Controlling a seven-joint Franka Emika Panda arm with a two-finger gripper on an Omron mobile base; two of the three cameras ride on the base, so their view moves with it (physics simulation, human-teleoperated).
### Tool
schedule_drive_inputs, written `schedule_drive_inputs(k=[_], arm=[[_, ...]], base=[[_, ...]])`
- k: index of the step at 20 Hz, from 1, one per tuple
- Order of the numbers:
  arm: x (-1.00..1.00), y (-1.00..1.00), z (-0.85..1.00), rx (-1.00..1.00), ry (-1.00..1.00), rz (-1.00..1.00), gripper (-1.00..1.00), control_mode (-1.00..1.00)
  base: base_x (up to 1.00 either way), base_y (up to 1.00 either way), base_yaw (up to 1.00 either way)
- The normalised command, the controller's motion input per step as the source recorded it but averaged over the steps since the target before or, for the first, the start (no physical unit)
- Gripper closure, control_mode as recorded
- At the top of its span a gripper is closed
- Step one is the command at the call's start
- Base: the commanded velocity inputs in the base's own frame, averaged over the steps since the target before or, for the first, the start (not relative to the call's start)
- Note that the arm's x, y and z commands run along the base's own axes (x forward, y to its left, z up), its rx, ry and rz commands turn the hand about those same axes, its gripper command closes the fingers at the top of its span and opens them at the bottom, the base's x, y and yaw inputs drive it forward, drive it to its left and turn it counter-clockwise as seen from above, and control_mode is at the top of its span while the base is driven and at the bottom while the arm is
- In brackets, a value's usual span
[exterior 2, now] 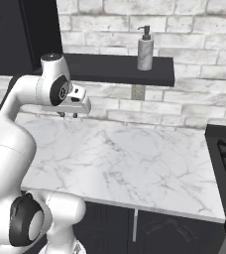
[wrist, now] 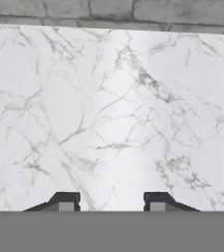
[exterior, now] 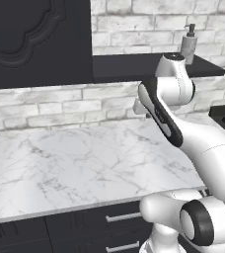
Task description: Open the cabinet. Pick the soap dispenser and place it next to the sink. Then close the cabinet.
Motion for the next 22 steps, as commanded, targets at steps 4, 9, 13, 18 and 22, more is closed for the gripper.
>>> schedule_drive_inputs(k=[4,9,13,18,22], arm=[[-0.18,0.02,0.00,0.00,-0.01,0.00,-1.00,-1.00],[-0.21,-0.73,0.08,0.04,-0.20,0.01,-1.00,-1.00],[0.00,-0.48,0.15,0.08,-0.09,0.11,-1.00,-1.00],[-0.43,-0.31,0.14,0.08,-0.13,0.01,-1.00,-1.00],[-0.80,-0.20,0.25,0.02,-0.31,-0.01,-1.00,-1.00]], base=[[0.00,0.00,0.00],[0.00,0.00,0.00],[0.00,0.00,0.00],[0.00,0.00,0.00],[0.00,0.00,0.00]])
